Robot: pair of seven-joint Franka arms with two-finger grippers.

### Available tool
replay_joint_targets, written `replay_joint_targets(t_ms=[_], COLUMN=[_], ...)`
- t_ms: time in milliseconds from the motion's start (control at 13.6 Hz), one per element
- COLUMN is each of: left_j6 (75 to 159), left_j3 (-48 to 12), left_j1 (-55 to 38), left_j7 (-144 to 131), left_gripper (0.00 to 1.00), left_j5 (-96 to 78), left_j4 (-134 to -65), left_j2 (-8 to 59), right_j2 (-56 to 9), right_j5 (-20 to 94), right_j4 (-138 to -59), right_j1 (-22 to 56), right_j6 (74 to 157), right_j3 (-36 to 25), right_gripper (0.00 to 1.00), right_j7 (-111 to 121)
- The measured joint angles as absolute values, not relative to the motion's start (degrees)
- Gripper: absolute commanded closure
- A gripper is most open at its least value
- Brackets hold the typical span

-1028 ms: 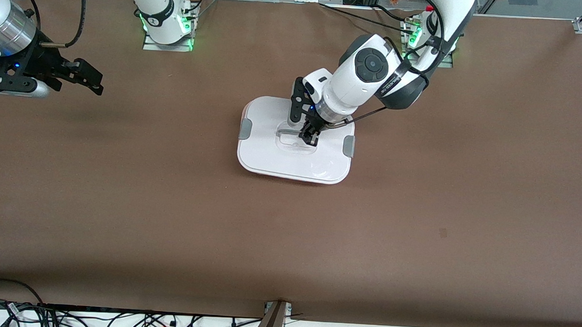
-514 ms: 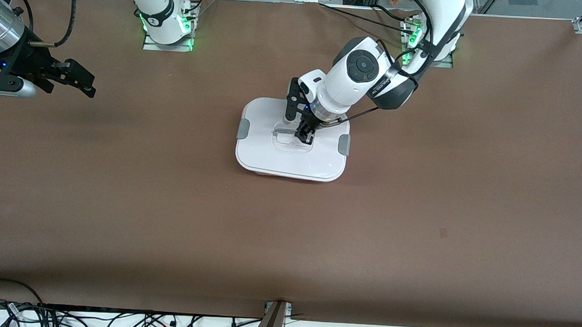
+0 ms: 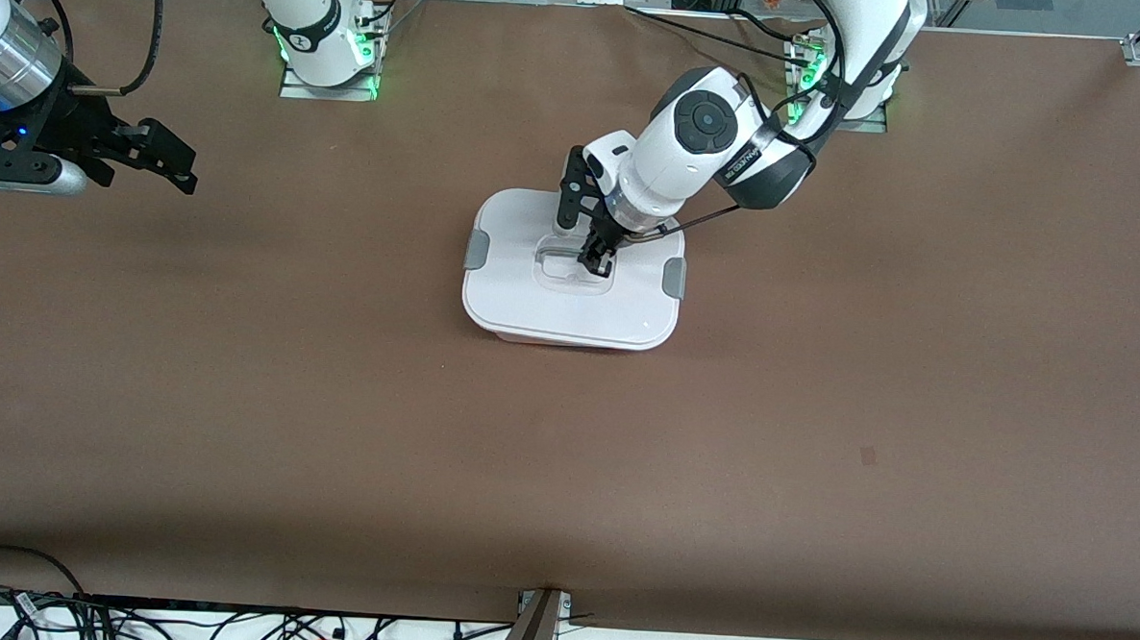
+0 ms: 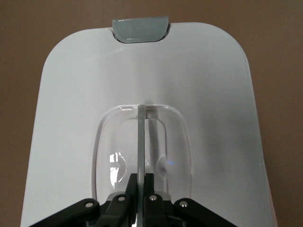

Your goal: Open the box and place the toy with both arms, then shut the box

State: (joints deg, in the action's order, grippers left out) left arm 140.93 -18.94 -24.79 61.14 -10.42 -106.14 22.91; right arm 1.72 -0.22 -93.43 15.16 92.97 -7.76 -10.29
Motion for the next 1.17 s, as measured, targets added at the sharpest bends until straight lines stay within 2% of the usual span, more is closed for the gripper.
replay_joint_targets(t_ms=[1175], left_j6=[139.3], left_j3=[-19.0], left_j1=[-25.0], left_j7=[61.3], left_gripper=[1.0], left_j5=[-10.4], left_j4=[-106.5], left_j2=[22.1], right_j2=[0.4], right_j5=[-0.2], right_j4=[-93.2], right_j1=[15.2], right_j6=[92.6], right_j3=[-7.8], right_gripper=[0.0], right_j7=[-10.3])
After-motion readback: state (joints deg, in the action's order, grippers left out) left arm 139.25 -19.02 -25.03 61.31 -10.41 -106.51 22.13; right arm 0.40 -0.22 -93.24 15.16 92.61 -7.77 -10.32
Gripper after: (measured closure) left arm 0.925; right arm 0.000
